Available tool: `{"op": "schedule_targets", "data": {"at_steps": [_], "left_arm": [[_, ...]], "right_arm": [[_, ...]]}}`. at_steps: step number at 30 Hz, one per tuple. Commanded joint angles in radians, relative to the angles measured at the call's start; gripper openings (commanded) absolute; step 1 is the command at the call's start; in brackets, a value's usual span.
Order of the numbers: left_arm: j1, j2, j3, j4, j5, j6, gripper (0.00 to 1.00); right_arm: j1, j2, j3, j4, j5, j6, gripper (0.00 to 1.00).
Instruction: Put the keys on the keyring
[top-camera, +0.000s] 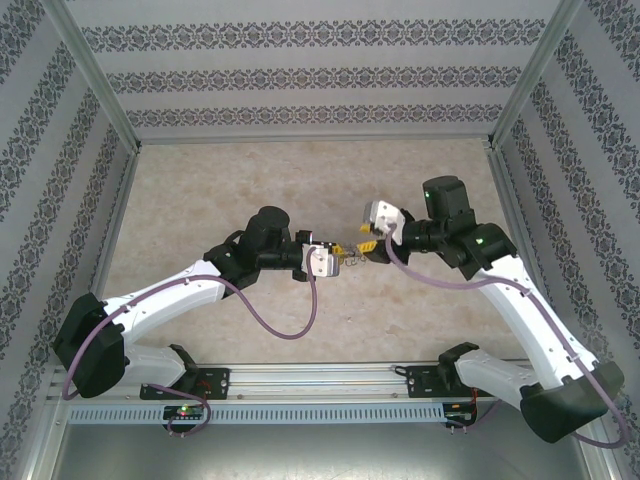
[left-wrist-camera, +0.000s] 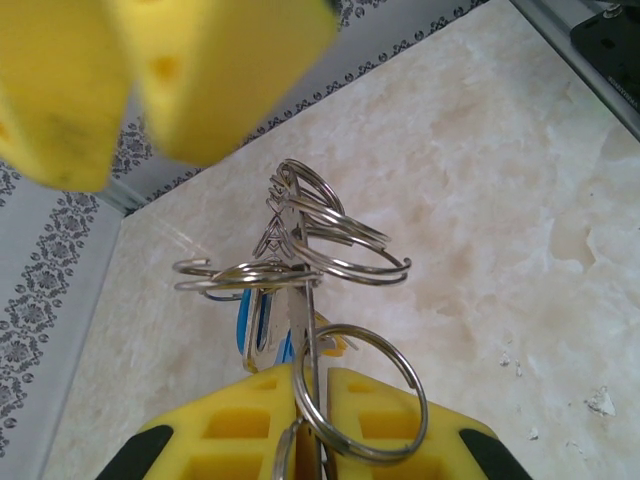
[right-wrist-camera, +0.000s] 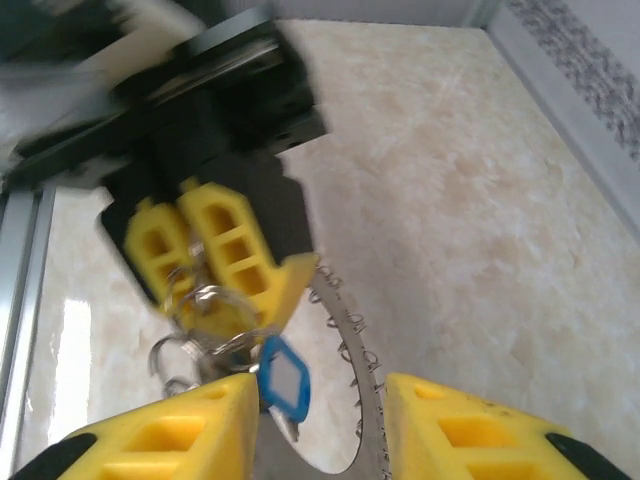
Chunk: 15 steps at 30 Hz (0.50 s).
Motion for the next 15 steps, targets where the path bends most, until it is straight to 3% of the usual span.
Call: {"op": "schedule_targets", "data": {"at_steps": [1,4,5,11,15], "left_arm": [[-0.013,-0.004,0.017,0.064,-0.036,-0.037,0.0],[-0.012,0.018,0.02,0.107,-0.107,-0.138,0.0],[-0.01,0.025,0.022,0.118,-0.134,-0.177,0.0],[0.01,0.073,0.045,0.116,-0.095,-0.278,0.0],[0.017,0.096,0.06,0.097,-0.053,-0.265,0.0]], "right_arm": [[-0.014,0.056,0.075,0.088,0.031,0.405,0.39],[-0.025,0.104,0.184,0.001,0.33,0.876,0.39],[-0.046,0.128,0.231,-0.073,0.369,1.025,0.35],[-0.105,0.193,0.246,-0.13,0.039,1.552,0.29],[-0.101,0.2,0.233,-0.118,-0.037,1.702,0.28]]}}
